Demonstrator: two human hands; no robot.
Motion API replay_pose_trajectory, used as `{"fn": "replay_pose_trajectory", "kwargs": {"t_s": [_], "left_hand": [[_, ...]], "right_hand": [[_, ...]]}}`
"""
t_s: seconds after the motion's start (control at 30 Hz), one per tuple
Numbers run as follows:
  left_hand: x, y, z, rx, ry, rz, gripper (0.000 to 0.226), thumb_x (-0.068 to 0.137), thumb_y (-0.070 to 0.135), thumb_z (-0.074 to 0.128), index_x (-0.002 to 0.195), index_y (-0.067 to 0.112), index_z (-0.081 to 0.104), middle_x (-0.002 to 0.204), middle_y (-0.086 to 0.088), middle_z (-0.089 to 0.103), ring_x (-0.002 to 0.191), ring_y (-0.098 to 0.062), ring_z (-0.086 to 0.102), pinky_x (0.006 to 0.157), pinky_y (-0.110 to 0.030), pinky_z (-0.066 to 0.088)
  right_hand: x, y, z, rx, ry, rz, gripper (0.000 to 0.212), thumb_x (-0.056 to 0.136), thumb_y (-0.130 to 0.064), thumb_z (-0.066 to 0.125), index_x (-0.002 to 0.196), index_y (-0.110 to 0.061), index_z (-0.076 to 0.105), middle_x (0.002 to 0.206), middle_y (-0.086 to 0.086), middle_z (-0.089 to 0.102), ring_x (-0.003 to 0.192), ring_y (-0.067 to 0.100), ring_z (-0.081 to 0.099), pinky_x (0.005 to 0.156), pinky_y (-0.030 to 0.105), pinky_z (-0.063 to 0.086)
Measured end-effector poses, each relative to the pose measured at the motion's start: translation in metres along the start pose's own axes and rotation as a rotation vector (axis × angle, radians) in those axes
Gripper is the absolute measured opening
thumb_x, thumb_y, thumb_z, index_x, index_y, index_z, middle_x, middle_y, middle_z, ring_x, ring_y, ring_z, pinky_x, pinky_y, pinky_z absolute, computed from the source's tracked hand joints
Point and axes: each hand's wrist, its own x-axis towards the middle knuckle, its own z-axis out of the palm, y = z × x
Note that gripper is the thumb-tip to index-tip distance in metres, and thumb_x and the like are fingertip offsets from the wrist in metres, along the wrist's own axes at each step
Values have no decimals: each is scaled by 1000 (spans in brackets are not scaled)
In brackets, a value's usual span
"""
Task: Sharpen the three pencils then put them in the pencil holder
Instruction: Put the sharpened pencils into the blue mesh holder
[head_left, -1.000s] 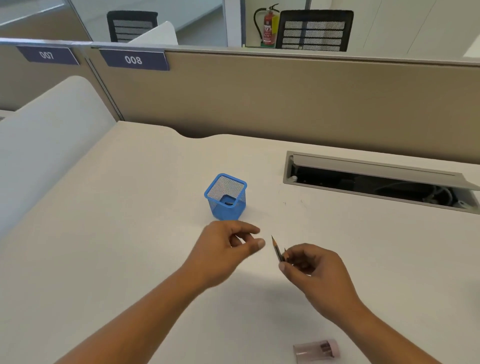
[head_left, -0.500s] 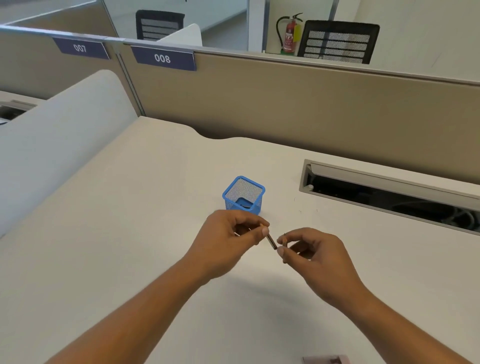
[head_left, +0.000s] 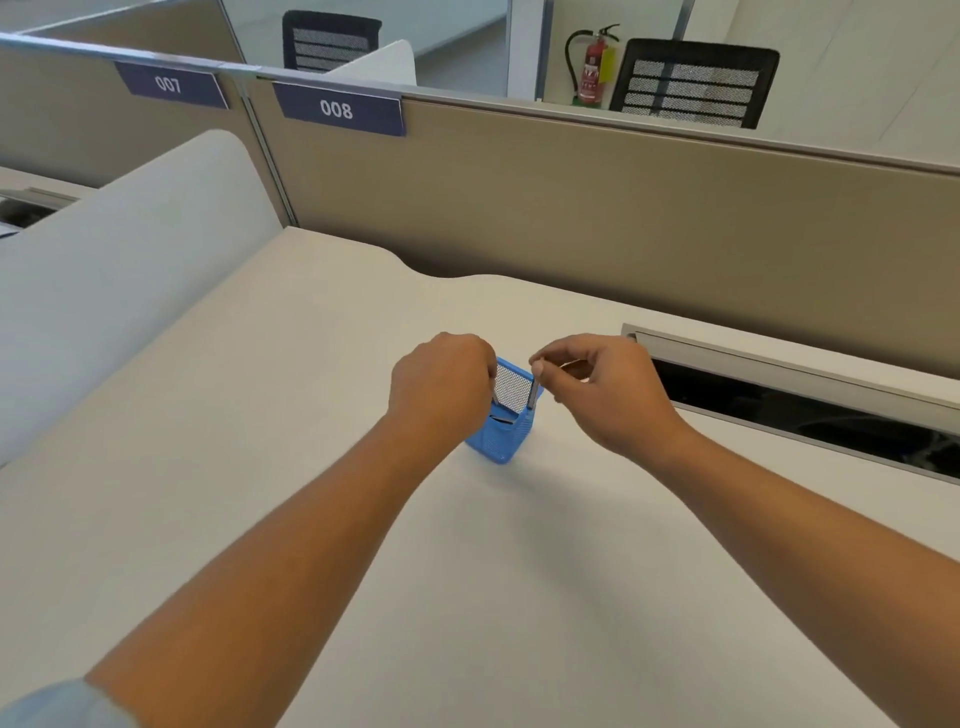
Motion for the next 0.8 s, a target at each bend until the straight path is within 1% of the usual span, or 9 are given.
{"fn": "replay_pose_trajectory", "kwargs": {"t_s": [0.07,0.2,0.27,0.37,0.43,0.53,0.63,0.7,0.8], "left_hand": [[3,2,6,14,-67,-4,19,86,18,67,105,22,68,102,-6,68,84,-25,64,63,-31,49],[10,2,21,-46,-115,-14,18,83,10,66,99,18,69,98,-7,67,80,-26,64,65,-32,54],[14,1,27,-60,-138,-17,17,82,11,67,98,17,70,98,-7,68,82,-26,65,65,-33,55],[17,2,32,-70,-135,-16,15,82,13,69,97,17,70,97,-7,68,82,-26,66,66,-33,56],[19,1,35,-81,-137,-19,14,82,15,70,96,17,70,94,-6,68,81,-26,66,66,-33,56],[21,0,39,-105,-140,-25,12,81,12,69,93,15,71,90,-6,67,75,-26,64,65,-33,56],[21,-2,42,-129,-137,-39,12,80,8,66,89,14,72,84,-7,66,67,-25,61,58,-30,52],[20,-5,43,-163,-132,-59,13,80,7,64,89,14,72,85,-6,68,66,-24,63,55,-30,51],[18,-8,42,-268,-102,-80,15,82,8,63,91,16,73,89,-7,71,74,-27,67,64,-35,59]], "right_hand": [[7,2,5,-74,7,-18,12,88,-20,67,94,-20,78,86,-5,70,70,4,62,64,18,46],[16,11,15,-143,-55,32,13,84,-14,67,88,-24,75,76,-14,69,63,-1,56,58,16,40],[18,14,19,-208,-90,48,11,82,-16,67,86,-25,73,79,-12,71,67,2,58,59,20,42],[20,16,24,-314,-152,41,9,83,-18,68,88,-23,74,86,-5,74,78,14,65,69,29,53],[21,16,28,-385,-181,35,10,83,-19,67,89,-24,74,88,-4,75,83,18,66,72,31,54],[24,14,34,-456,-212,28,13,84,-19,66,91,-27,74,90,-3,75,85,20,67,73,33,56],[27,13,38,-505,-231,16,17,83,-16,65,92,-28,75,91,-1,75,84,22,67,72,35,58],[29,11,41,-534,-242,10,19,82,-15,65,92,-28,75,91,-1,75,82,23,67,70,35,58],[29,10,44,-557,-257,5,21,83,-14,64,94,-28,75,91,-2,75,81,23,67,69,33,58]]}}
